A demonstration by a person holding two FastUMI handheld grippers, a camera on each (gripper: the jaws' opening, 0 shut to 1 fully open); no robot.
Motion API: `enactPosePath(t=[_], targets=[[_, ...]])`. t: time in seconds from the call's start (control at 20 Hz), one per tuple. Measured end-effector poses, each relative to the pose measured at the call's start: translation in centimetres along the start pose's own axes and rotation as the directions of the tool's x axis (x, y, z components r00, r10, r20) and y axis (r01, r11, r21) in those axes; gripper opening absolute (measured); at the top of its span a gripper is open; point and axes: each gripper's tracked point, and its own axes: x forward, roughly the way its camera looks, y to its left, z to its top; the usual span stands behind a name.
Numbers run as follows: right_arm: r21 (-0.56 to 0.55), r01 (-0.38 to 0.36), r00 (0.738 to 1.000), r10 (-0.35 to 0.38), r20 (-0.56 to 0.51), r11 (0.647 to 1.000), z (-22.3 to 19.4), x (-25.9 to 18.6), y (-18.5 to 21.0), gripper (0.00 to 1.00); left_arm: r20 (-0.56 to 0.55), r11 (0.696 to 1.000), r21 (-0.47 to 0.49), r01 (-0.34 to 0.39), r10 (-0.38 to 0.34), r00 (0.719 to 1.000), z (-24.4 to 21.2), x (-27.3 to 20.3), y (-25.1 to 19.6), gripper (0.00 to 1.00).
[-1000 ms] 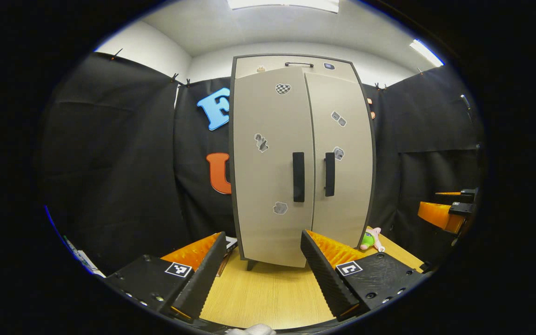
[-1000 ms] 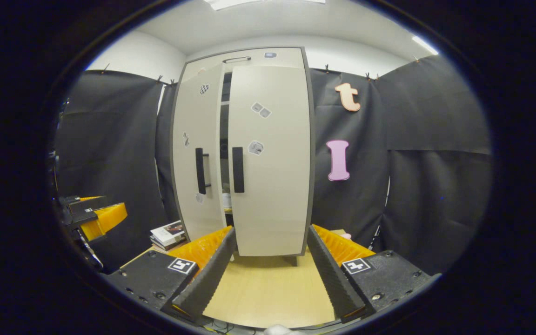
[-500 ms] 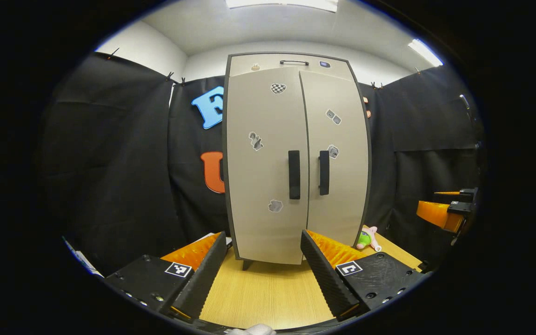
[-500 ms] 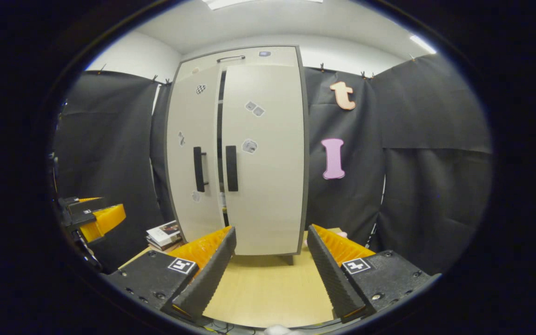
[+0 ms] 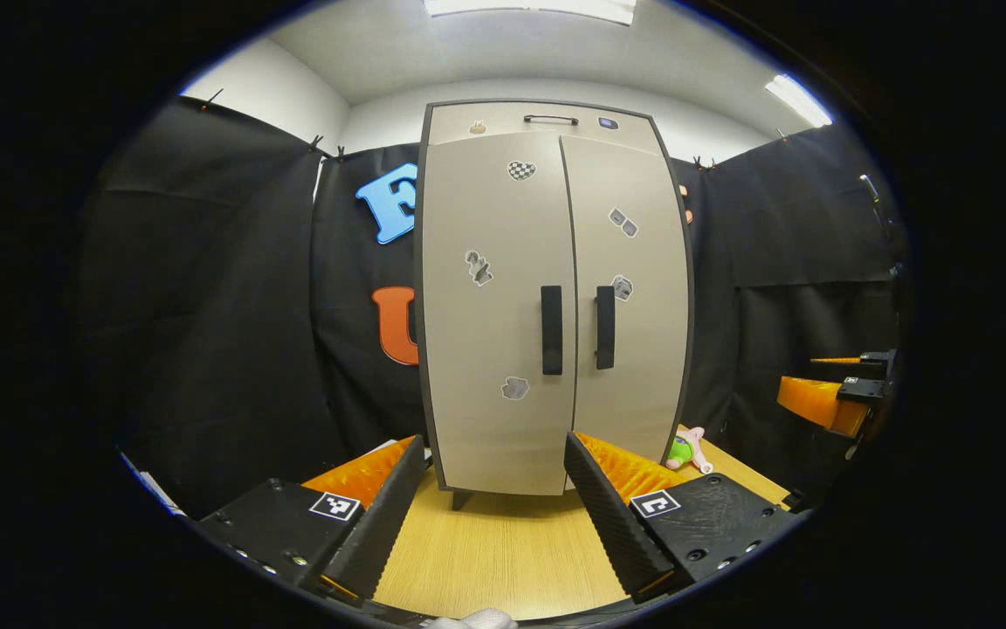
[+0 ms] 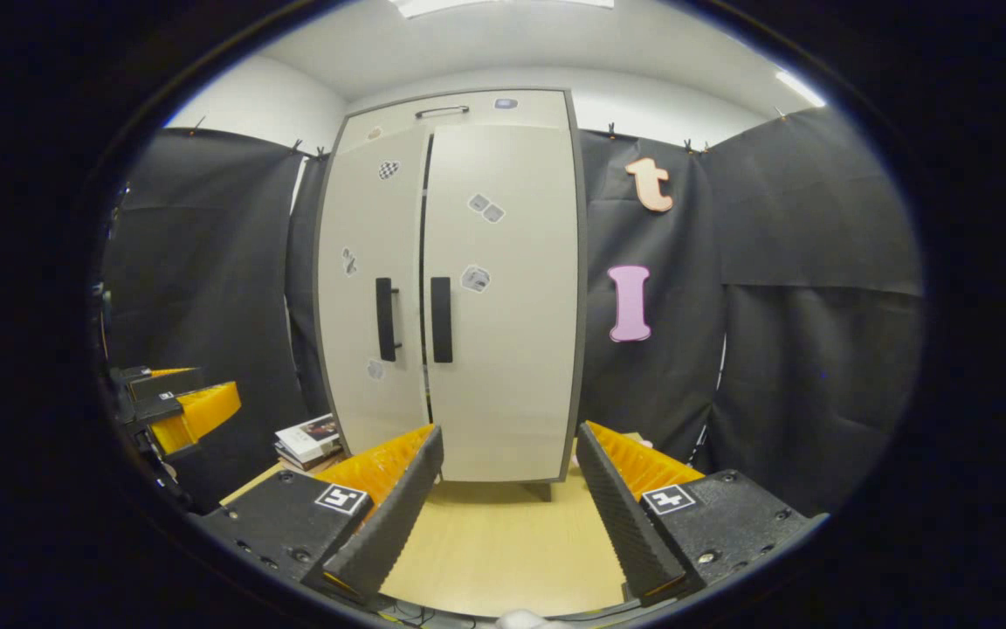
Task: Grab one shoe with the right hand and put it into the shoe cabinet, grab the other shoe with the left hand and put it into the shoe cabinet; then close the right door with the right hand and the left door with the left hand.
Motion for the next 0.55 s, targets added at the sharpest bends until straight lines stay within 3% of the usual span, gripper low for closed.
enactPosePath(t=[0.55], targets=[[0.000,-0.022,1.000,0.022,0.003,1.000,0.06,0.24,0.74,0.99,-0.003,1.000,-0.002,-0.004,0.004,1.000,-0.26,0.10,0.42,0.96]])
